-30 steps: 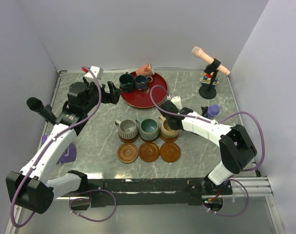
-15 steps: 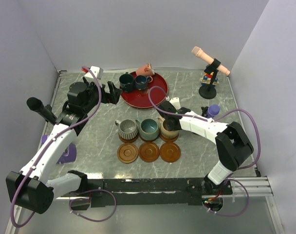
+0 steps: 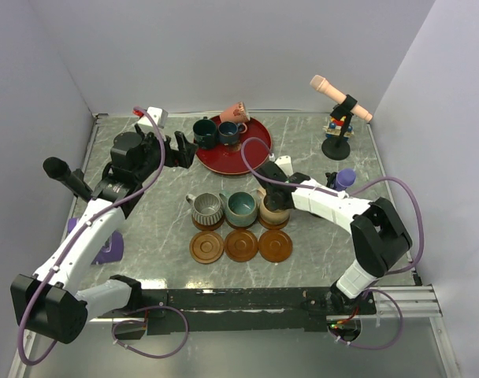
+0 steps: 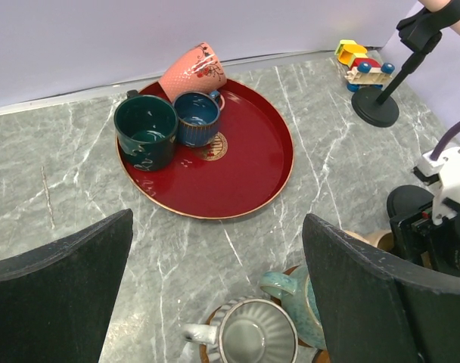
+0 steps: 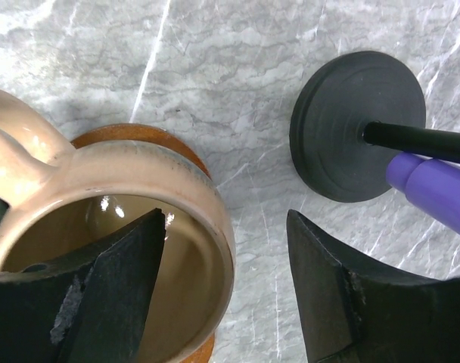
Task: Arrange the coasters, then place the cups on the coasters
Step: Place the cup on the coaster, then pick up the cup from the tray.
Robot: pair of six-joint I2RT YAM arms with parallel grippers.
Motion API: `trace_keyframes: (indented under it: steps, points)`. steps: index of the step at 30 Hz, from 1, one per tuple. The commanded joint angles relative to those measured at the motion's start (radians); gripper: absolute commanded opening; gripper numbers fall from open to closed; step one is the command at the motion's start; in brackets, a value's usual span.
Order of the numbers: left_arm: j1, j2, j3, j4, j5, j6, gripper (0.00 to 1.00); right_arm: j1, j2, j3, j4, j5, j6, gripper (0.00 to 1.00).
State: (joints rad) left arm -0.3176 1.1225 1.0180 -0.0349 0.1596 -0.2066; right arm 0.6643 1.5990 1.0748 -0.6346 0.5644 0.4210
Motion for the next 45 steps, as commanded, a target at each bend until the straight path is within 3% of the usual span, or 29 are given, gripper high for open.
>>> trace_keyframes:
  steps: [1, 7, 10, 16, 23, 30, 39, 45]
  points:
    - [0.005, 0.000, 0.021, 0.003, -0.006, -0.022, 0.97, 0.000, -0.073, 0.043, -0.002, 0.023, -0.013, 0.73]
    - [0.005, 0.010, 0.019, 0.004, -0.043, -0.037, 0.97, 0.000, -0.138, 0.045, -0.011, 0.017, -0.037, 0.73]
    - [0.005, 0.042, 0.021, 0.007, -0.148, -0.086, 0.97, 0.001, -0.203, 0.036, 0.001, 0.002, -0.082, 0.72]
    - [0.006, 0.271, 0.174, -0.046, -0.224, -0.194, 0.97, 0.000, -0.372, 0.014, 0.058, -0.009, -0.178, 0.72]
    - [0.054, 0.685, 0.534, -0.123, -0.213, -0.232, 0.99, -0.002, -0.441, 0.059, 0.030, 0.012, -0.134, 0.70]
    - [0.075, 1.031, 0.927, -0.289, -0.256, -0.186, 0.95, 0.000, -0.589, -0.030, 0.102, -0.099, -0.133, 0.66]
    - [0.092, 1.169, 1.018, -0.247, -0.151, -0.155, 0.81, 0.000, -0.636, -0.056, 0.090, -0.153, -0.142, 0.64]
    - [0.094, 1.229, 1.041, -0.286, -0.155, -0.129, 0.55, 0.000, -0.671, -0.095, 0.121, -0.208, -0.154, 0.63]
